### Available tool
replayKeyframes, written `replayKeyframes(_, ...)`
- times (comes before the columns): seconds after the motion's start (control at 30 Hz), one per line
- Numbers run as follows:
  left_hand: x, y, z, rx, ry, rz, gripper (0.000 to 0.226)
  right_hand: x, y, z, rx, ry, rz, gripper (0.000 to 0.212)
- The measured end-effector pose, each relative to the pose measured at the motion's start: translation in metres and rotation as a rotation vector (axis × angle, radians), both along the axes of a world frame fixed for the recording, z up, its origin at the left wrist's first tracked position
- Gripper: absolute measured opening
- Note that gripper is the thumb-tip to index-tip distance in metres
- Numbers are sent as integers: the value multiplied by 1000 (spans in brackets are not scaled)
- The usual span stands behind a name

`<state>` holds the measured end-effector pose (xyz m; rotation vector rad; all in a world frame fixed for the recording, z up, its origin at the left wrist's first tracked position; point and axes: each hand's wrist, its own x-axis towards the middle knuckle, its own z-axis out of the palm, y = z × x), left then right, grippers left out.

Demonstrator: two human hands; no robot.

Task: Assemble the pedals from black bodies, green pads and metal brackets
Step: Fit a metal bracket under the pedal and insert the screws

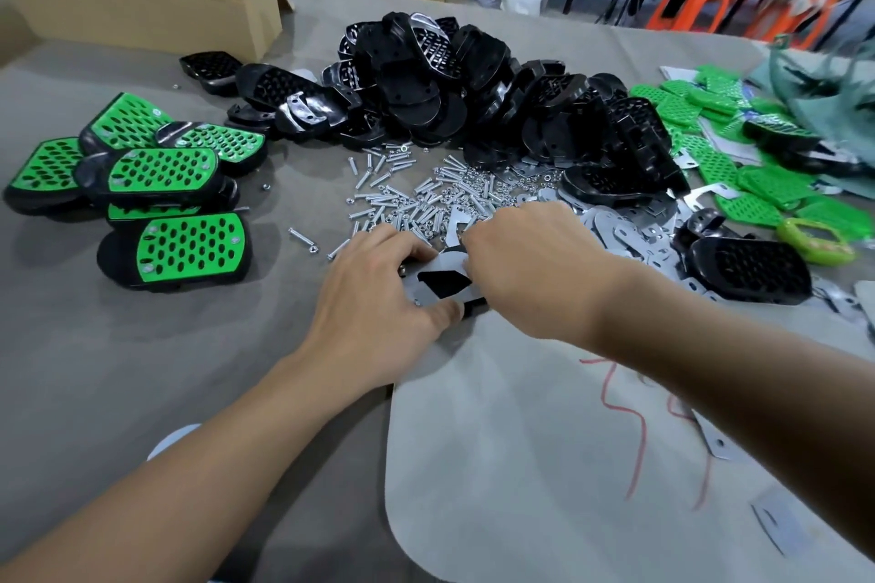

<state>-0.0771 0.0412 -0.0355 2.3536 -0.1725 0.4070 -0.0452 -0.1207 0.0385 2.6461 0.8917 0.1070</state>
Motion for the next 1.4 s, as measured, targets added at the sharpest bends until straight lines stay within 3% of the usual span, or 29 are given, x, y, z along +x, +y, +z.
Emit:
replayKeyframes(0.2, 1, -1, 0, -30, 0, -10, 42, -4, 1, -7, 0, 25, 75, 43)
replayKeyframes(0.67, -3, -1, 3, -44, 20, -30, 47, -1, 9, -7, -11, 38, -92, 42)
replayKeyframes(0.83, -3, 0, 2, -35, 21, -38, 48, -2, 4, -10, 27, 56, -64, 21)
replayKeyframes(1.03, -3, 0, 1, -34, 4, -52, 49, -11, 17, -14, -63, 33, -67, 21)
replayKeyframes(1.23, -2, 1, 1, -48, 14, -56, 45, -7, 7, -1, 13, 141, -86, 20)
replayKeyframes(1.4, -1, 1, 0, -45, 5, -65, 45, -14, 4, 0, -18, 120, -72, 17)
